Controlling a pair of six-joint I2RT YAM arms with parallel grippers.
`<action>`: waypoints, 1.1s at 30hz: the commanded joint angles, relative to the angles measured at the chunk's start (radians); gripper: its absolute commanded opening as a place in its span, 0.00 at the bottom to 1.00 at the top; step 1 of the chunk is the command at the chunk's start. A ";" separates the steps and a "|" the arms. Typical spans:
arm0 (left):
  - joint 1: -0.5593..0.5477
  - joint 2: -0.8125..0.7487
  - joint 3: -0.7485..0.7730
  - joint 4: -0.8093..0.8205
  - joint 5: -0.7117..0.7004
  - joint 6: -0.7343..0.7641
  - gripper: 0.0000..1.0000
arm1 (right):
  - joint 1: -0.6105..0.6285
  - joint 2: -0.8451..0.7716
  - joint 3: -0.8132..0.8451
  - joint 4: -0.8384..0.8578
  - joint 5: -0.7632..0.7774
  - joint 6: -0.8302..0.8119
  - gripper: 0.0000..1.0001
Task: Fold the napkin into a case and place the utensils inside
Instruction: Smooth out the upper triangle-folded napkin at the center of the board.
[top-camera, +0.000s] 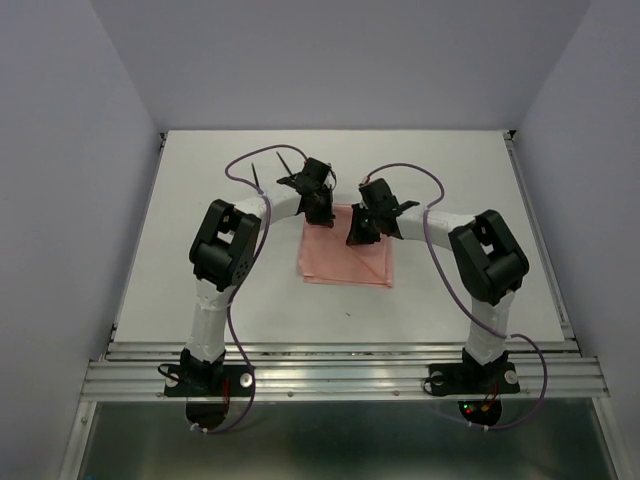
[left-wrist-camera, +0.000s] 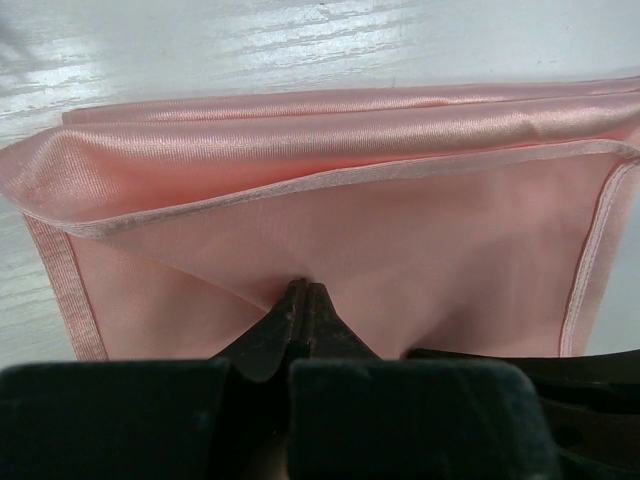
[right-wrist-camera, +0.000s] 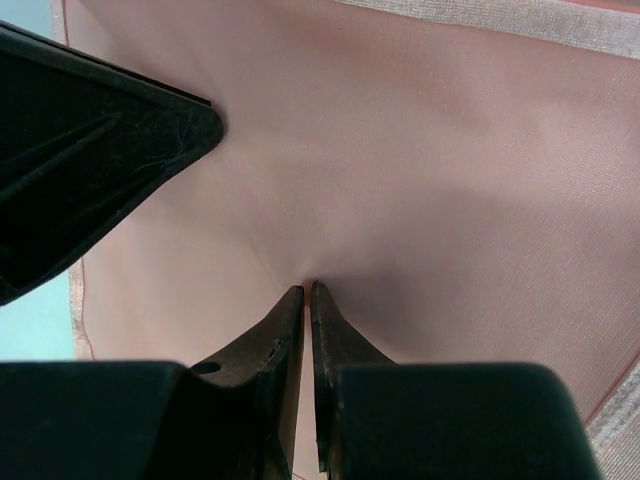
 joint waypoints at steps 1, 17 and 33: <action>0.011 0.012 0.007 -0.004 -0.008 0.026 0.00 | 0.008 -0.033 -0.056 0.019 0.028 0.001 0.13; 0.020 0.005 -0.013 0.001 -0.016 0.032 0.00 | 0.008 -0.277 -0.277 -0.066 0.120 -0.018 0.13; 0.020 0.008 0.035 -0.031 -0.025 0.044 0.00 | 0.008 -0.384 -0.336 -0.119 0.206 -0.015 0.13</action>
